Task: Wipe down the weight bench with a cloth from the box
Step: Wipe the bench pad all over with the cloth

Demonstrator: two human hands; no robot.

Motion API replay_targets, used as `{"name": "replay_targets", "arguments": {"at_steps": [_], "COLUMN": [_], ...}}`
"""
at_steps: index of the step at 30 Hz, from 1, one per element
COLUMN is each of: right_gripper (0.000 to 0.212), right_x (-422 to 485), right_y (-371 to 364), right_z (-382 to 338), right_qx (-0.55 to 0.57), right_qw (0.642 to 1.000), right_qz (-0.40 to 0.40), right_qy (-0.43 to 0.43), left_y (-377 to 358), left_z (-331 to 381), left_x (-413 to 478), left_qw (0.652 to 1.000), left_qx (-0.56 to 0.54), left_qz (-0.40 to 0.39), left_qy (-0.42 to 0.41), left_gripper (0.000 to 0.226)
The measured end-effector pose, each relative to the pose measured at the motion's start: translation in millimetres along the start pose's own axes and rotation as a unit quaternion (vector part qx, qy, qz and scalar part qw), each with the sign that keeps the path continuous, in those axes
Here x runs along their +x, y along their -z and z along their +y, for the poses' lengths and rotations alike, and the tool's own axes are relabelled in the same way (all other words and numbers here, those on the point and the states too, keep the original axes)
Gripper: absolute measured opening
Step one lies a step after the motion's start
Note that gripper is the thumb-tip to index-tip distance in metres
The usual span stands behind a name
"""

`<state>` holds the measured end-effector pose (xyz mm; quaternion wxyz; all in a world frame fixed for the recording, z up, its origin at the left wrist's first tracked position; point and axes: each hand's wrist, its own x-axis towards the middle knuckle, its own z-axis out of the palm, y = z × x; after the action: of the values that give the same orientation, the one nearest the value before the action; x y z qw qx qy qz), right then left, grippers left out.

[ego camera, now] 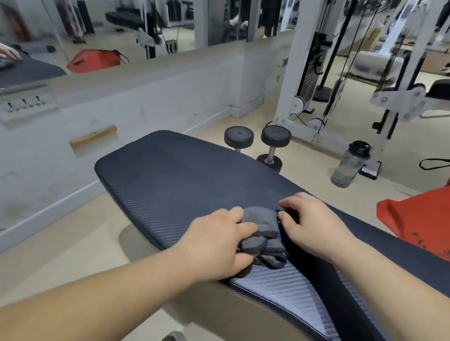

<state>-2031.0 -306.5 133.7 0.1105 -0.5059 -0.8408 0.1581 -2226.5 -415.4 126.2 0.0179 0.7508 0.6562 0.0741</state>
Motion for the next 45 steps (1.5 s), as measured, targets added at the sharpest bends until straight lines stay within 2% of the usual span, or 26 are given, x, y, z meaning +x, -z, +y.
{"name": "replay_targets", "arguments": {"at_steps": [1, 2, 5, 6, 8, 11, 13, 15, 18, 20, 24, 28, 30, 37, 40, 42, 45], "right_gripper": [0.033, 0.033, 0.032, 0.031, 0.031, 0.028, 0.028, 0.029, 0.028, 0.028, 0.027, 0.024, 0.028, 0.036, 0.033, 0.032, 0.029], "right_x": [0, 0, 1, 2, 6, 11, 13, 13, 13, 16, 25, 34, 39, 52, 52, 51, 51], "right_y": [2, 4, 7, 7, 9, 11, 11, 11, 11, 10, 3, -2, -4, -19, -30, -33, -33], "right_z": [3, 6, 12, 14, 17, 23, 25, 26, 31, 33, 33, 32, 28, -12, -28, -37, -50], "right_qx": [0.006, 0.012, 0.024, 0.024, 0.016, 0.008, 0.011, 0.018, 0.026, 0.034, 0.015, -0.003, -0.005, -0.001, -0.018, -0.034, -0.03], "right_qw": [1.0, 1.0, 0.999, 0.999, 0.999, 0.997, 0.997, 0.997, 0.996, 0.995, 0.994, 0.989, 0.989, 0.998, 0.999, 0.999, 0.999], "right_qz": [0.006, 0.01, 0.008, 0.007, 0.006, 0.008, 0.005, 0.01, 0.03, 0.034, 0.033, 0.054, 0.059, 0.035, 0.014, 0.01, 0.017], "right_qy": [-0.01, -0.02, -0.036, -0.039, -0.049, -0.07, -0.078, -0.078, -0.083, -0.088, -0.101, -0.138, -0.132, -0.058, -0.034, -0.026, -0.023], "left_y": [-1, -2, -5, -7, -13, -13, -5, -2, -2, -9, -24, -25, -21, -14, -14, -11, -7], "left_z": [-9, -19, -27, -16, 16, 48, 31, 7, 2, 19, 43, 14, -12, -114, -119, -101, -76], "left_x": [10, 20, 46, 50, 48, 23, 30, 49, 85, 104, 133, 171, 182, 164, 132, 104, 44], "left_qw": [1.0, 0.999, 0.973, 0.967, 0.977, 0.999, 0.997, 0.999, 0.989, 0.982, 0.996, 0.998, 0.998, 0.987, 0.976, 0.981, 0.999], "left_qx": [0.003, 0.006, -0.022, -0.02, -0.011, -0.037, -0.043, -0.003, 0.03, 0.065, 0.047, -0.009, -0.016, 0.029, 0.023, 0.003, -0.029], "left_qz": [-0.005, -0.008, 0.024, 0.032, 0.023, 0.002, -0.033, -0.037, -0.016, -0.01, 0.001, -0.019, -0.026, 0.015, 0.022, 0.019, 0.003], "left_qy": [0.004, 0.042, 0.228, 0.25, 0.213, 0.013, -0.055, -0.016, 0.147, 0.175, 0.078, -0.065, -0.053, 0.159, 0.213, 0.193, 0.035], "left_gripper": [0.046, 0.045, 0.039, 0.039, 0.04, 0.044, 0.051, 0.051, 0.038, 0.03, 0.025, 0.037, 0.043, 0.039, 0.041, 0.043, 0.052]}}
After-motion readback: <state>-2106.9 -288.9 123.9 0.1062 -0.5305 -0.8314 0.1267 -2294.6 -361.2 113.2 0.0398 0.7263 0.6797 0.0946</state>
